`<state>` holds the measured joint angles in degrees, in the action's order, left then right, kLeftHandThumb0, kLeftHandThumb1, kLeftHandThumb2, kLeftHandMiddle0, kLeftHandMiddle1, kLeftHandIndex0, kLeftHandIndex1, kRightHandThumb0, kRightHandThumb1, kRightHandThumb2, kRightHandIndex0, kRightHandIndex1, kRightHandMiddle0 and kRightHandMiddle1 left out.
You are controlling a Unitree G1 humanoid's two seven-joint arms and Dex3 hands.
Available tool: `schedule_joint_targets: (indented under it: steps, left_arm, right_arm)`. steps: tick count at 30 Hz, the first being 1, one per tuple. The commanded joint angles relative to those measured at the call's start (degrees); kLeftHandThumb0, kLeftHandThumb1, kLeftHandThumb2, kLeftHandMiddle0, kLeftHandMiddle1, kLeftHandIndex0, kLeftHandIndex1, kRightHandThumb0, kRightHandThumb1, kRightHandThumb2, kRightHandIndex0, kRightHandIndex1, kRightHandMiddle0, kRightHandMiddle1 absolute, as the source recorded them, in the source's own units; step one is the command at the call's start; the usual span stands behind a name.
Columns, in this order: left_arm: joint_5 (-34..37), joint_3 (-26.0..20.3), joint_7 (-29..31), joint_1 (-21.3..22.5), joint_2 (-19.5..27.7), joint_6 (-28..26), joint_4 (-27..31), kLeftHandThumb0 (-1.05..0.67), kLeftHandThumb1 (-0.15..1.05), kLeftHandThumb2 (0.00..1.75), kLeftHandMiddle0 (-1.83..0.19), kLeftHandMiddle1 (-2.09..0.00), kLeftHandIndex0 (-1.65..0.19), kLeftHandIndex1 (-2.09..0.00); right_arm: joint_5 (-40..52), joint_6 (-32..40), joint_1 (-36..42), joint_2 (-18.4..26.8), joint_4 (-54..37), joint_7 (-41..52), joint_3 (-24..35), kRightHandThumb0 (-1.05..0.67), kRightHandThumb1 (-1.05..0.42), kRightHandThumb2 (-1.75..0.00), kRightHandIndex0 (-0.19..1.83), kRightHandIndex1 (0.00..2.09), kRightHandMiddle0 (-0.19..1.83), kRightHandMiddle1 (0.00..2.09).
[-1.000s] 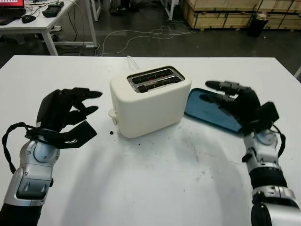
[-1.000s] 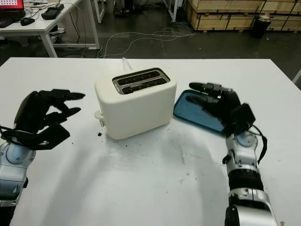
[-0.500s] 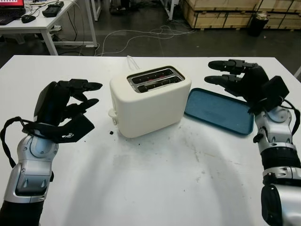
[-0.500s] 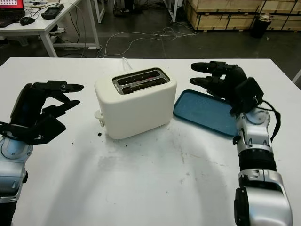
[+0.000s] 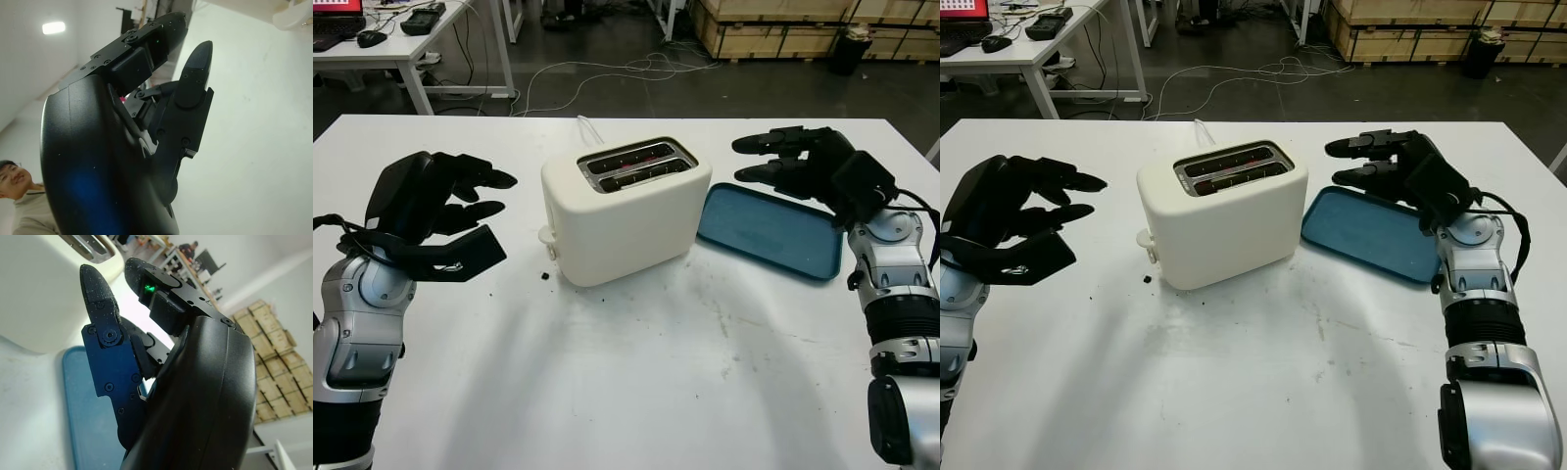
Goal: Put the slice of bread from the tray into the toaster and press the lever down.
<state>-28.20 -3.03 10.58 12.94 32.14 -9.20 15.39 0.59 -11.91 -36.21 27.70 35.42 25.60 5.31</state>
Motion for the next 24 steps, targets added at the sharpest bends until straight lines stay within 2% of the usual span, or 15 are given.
schedule_joint_targets:
  steps: [1, 17, 24]
  left_arm:
    - [-1.0, 0.3, 0.6, 1.3, 0.7, -0.8, 0.3, -0.45, 0.81, 0.0, -0.82, -0.94, -1.13, -0.08]
    - [-0.6, -0.7, 0.0, 1.9, 0.6, -1.2, 0.0, -0.45, 0.82, 0.01, -0.85, -0.92, -1.13, -0.07]
    - [-1.2, -0.5, 1.3, 3.4, 2.3, -1.2, 0.2, -0.43, 0.8, 0.0, -0.86, -0.91, -1.15, -0.08]
  right_arm:
    - [-0.9, 0.9, -0.2, 0.6, -1.5, -1.3, -0.2, -0.63, -0.86, -0.01, 1.1, 0.08, 0.98, 0.01]
    - [-1.8, 1.8, 0.3, 0.5, -4.3, -3.5, 0.1, -0.61, -0.85, 0.0, 1.02, 0.07, 0.98, 0.0]
    - [-2.4, 1.6, 0.4, 1.1, -4.8, -4.0, 0.1, -0.61, -0.86, 0.0, 1.02, 0.08, 0.98, 0.01]
